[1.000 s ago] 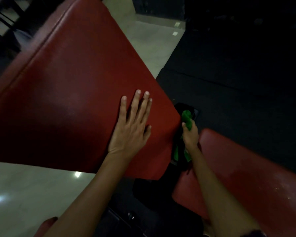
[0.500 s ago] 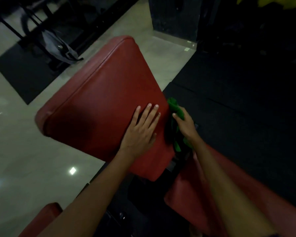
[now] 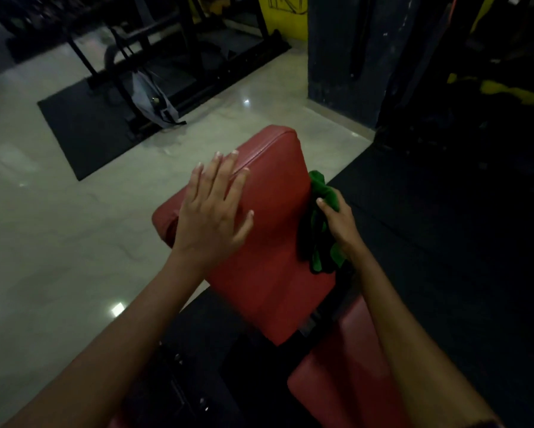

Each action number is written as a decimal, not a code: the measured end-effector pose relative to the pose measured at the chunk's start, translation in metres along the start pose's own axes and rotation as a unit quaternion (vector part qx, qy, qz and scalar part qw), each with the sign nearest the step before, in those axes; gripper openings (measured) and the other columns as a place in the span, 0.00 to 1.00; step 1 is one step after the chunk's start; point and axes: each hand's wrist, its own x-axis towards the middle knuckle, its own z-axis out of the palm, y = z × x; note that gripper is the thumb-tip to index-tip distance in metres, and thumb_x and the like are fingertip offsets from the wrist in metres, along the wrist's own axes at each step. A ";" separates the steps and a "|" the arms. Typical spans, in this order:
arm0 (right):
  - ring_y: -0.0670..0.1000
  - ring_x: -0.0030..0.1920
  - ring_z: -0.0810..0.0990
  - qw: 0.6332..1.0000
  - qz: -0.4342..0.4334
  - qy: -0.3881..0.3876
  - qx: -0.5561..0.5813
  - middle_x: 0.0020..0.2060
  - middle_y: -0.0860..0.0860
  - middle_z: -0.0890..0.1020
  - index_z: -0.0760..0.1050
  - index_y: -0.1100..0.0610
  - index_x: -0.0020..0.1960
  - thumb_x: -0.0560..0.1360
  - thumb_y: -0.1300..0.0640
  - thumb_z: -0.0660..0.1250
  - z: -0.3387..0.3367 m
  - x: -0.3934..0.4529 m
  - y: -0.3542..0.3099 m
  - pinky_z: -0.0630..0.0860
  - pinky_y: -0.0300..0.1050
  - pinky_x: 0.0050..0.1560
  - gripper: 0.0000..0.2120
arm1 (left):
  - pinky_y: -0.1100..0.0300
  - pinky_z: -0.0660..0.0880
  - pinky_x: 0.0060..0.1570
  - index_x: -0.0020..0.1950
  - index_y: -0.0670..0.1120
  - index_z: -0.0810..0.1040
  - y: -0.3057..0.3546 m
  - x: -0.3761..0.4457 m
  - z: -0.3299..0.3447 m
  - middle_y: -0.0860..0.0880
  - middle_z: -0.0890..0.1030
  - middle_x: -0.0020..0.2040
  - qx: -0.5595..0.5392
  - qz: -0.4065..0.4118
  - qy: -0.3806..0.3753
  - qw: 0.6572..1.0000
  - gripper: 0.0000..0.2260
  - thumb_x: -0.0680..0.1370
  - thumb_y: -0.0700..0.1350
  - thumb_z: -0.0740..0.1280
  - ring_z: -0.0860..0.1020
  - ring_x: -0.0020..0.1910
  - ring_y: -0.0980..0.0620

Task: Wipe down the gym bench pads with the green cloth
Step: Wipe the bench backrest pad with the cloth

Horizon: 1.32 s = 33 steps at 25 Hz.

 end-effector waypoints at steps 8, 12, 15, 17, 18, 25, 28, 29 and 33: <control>0.50 0.50 0.78 0.999 -0.029 -0.028 -0.023 0.50 0.52 0.80 0.74 0.53 0.55 0.79 0.60 0.61 0.012 0.008 -0.087 0.74 0.46 0.54 0.07 | 0.47 0.71 0.60 0.68 0.36 0.69 -0.018 -0.007 0.002 0.37 0.75 0.64 0.009 -0.048 -0.065 0.997 0.28 0.76 0.55 0.57 0.75 0.61 0.40; 0.53 0.54 0.77 0.986 -0.121 0.002 -0.115 0.52 0.51 0.79 0.75 0.49 0.56 0.76 0.50 0.64 0.026 0.020 -0.123 0.74 0.55 0.60 0.10 | 0.50 0.73 0.58 0.66 0.36 0.72 -0.016 -0.007 0.002 0.37 0.77 0.61 0.016 -0.048 -0.046 0.998 0.27 0.75 0.53 0.58 0.77 0.59 0.41; 0.56 0.63 0.69 0.930 -0.202 0.035 -0.306 0.64 0.52 0.72 0.71 0.47 0.66 0.77 0.50 0.63 0.032 0.013 -0.129 0.65 0.55 0.64 0.18 | 0.50 0.74 0.58 0.65 0.36 0.73 -0.016 -0.009 0.004 0.37 0.77 0.61 0.016 -0.041 -0.031 0.999 0.27 0.74 0.53 0.58 0.77 0.58 0.41; 0.57 0.62 0.67 0.828 -0.325 0.018 -0.456 0.67 0.52 0.70 0.70 0.46 0.68 0.77 0.50 0.62 0.041 0.002 -0.135 0.63 0.53 0.60 0.19 | 0.50 0.74 0.58 0.65 0.36 0.73 -0.015 -0.009 0.006 0.37 0.77 0.61 0.012 -0.040 -0.030 0.999 0.27 0.74 0.53 0.57 0.77 0.58 0.40; 0.58 0.62 0.67 0.778 -0.371 -0.003 -0.507 0.68 0.51 0.69 0.69 0.45 0.68 0.77 0.50 0.62 0.044 0.002 -0.141 0.62 0.52 0.58 0.19 | 0.50 0.74 0.58 0.65 0.36 0.73 -0.015 -0.009 0.006 0.37 0.77 0.61 0.009 -0.041 -0.028 0.999 0.27 0.74 0.53 0.57 0.77 0.58 0.40; 0.60 0.63 0.66 0.761 -0.280 -0.025 -0.585 0.69 0.53 0.66 0.66 0.47 0.70 0.78 0.50 0.60 0.051 -0.004 -0.157 0.64 0.54 0.61 0.20 | 0.50 0.74 0.58 0.65 0.36 0.73 -0.015 -0.008 0.003 0.38 0.77 0.60 -0.036 -0.050 -0.043 0.997 0.28 0.73 0.53 0.56 0.77 0.58 0.40; 0.60 0.63 0.67 0.742 -0.277 -0.075 -0.606 0.69 0.52 0.66 0.65 0.47 0.71 0.78 0.50 0.60 0.049 -0.010 -0.171 0.66 0.53 0.61 0.21 | 0.49 0.73 0.60 0.67 0.36 0.71 -0.019 -0.012 -0.002 0.38 0.76 0.62 -0.071 -0.048 -0.074 0.994 0.29 0.73 0.53 0.56 0.76 0.59 0.40; 0.60 0.63 0.67 0.768 -0.230 -0.050 -0.595 0.69 0.53 0.66 0.65 0.47 0.71 0.78 0.50 0.60 0.053 -0.012 -0.177 0.66 0.53 0.61 0.21 | 0.48 0.71 0.61 0.68 0.36 0.70 -0.021 -0.013 -0.003 0.37 0.75 0.63 -0.092 -0.037 -0.085 0.991 0.29 0.72 0.52 0.57 0.75 0.61 0.39; 0.61 0.64 0.65 0.737 -0.270 -0.036 -0.619 0.68 0.53 0.67 0.66 0.47 0.70 0.78 0.51 0.61 0.089 -0.043 -0.160 0.65 0.56 0.63 0.21 | 0.45 0.67 0.64 0.72 0.41 0.66 -0.052 -0.024 -0.004 0.43 0.69 0.71 -0.170 0.028 -0.107 0.979 0.30 0.73 0.54 0.58 0.70 0.68 0.41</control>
